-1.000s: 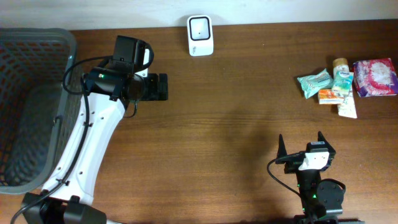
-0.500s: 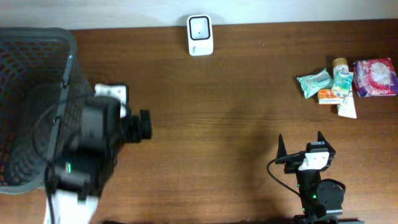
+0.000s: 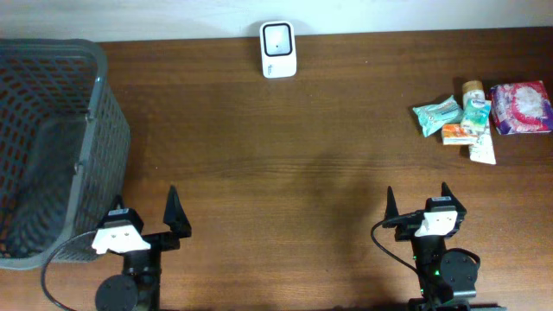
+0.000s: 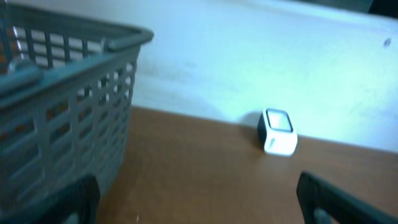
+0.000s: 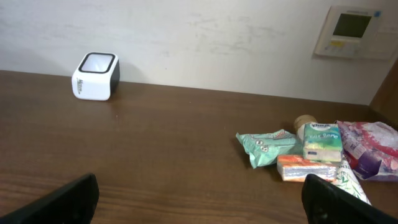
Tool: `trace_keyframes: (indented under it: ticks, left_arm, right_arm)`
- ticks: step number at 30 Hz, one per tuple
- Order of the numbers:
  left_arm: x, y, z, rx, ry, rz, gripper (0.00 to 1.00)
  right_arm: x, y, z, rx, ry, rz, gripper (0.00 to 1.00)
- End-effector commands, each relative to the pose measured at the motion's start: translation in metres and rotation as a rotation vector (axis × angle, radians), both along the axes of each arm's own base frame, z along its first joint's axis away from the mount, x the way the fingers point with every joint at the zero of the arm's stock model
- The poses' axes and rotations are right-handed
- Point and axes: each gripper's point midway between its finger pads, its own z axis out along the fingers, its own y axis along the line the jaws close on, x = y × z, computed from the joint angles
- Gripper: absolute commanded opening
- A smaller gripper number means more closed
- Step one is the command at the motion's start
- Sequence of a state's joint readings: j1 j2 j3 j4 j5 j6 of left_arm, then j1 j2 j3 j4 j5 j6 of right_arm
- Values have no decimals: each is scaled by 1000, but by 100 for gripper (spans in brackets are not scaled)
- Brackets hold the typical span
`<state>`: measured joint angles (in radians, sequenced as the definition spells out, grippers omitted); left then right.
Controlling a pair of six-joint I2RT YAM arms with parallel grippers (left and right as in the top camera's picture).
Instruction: Scan the item barcode
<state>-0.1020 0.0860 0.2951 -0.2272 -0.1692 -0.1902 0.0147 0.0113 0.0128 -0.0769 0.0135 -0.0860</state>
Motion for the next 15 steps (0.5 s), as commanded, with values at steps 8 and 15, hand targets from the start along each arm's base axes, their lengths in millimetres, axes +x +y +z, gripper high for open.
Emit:
trace_keyframes:
  ticks: [8,15]
  left_arm:
    - [12,3,-15,58,-221,9,99]
    - [16,4,-85,218,72,-23,99]
  right_arm:
    - [0,2,-3,-4,5,8,99]
    - [0,2,-3,-4,5,8,99]
